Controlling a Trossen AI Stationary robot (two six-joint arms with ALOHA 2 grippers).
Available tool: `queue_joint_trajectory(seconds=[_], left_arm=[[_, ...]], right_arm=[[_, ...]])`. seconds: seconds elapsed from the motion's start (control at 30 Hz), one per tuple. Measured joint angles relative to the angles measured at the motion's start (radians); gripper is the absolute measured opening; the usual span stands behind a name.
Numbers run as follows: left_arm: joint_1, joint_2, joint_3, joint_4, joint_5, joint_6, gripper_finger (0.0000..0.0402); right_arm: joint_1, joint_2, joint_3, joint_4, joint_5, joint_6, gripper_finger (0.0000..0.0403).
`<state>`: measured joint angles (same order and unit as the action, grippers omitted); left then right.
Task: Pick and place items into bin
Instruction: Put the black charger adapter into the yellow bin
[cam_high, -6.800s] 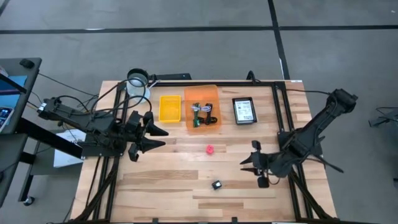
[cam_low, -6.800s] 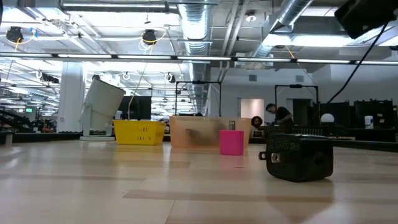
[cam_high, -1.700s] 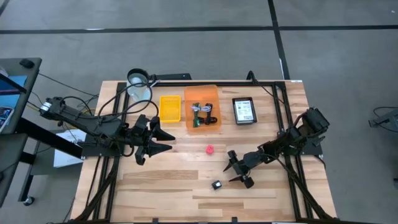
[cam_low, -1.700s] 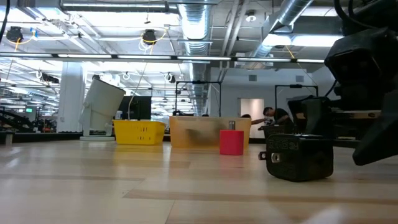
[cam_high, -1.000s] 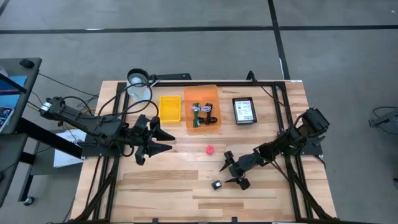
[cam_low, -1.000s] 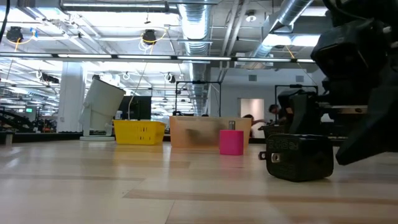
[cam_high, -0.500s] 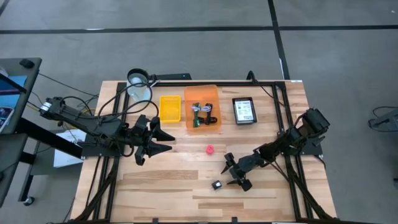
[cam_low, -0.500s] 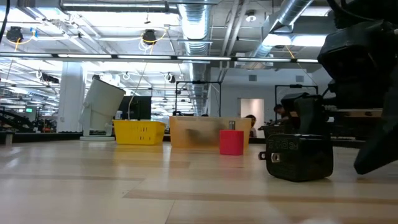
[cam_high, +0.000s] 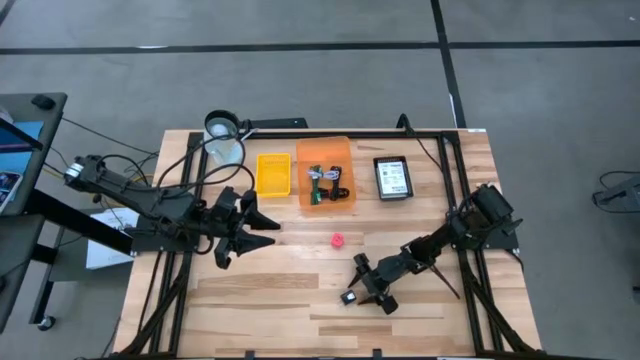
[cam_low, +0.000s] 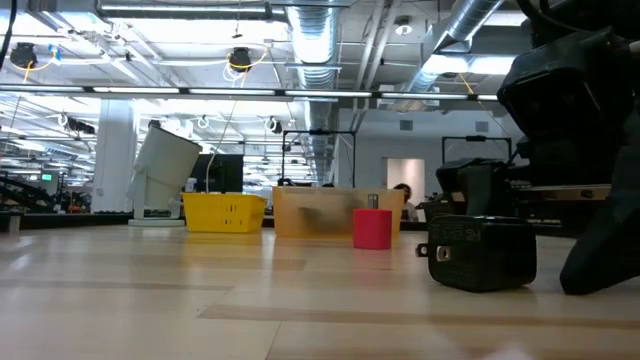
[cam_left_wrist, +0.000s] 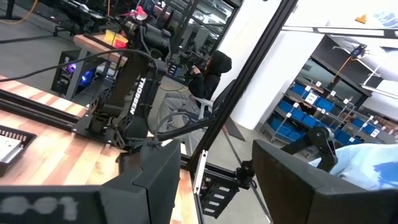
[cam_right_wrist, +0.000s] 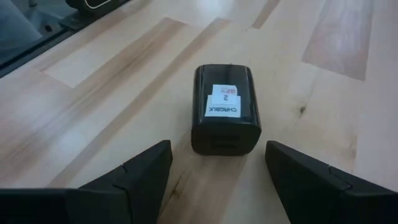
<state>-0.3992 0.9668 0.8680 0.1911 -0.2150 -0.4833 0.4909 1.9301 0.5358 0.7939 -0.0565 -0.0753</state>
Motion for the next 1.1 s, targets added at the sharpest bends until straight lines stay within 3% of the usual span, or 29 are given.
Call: queue_joint_trajectory(seconds=[1.1], left_arm=[[-0.048, 0.000, 0.000, 0.001, -0.029, -0.010, 0.0189]], right_arm=[[-0.009, 0.005, 0.030, -0.007, -0.009, -0.067, 0.0260]])
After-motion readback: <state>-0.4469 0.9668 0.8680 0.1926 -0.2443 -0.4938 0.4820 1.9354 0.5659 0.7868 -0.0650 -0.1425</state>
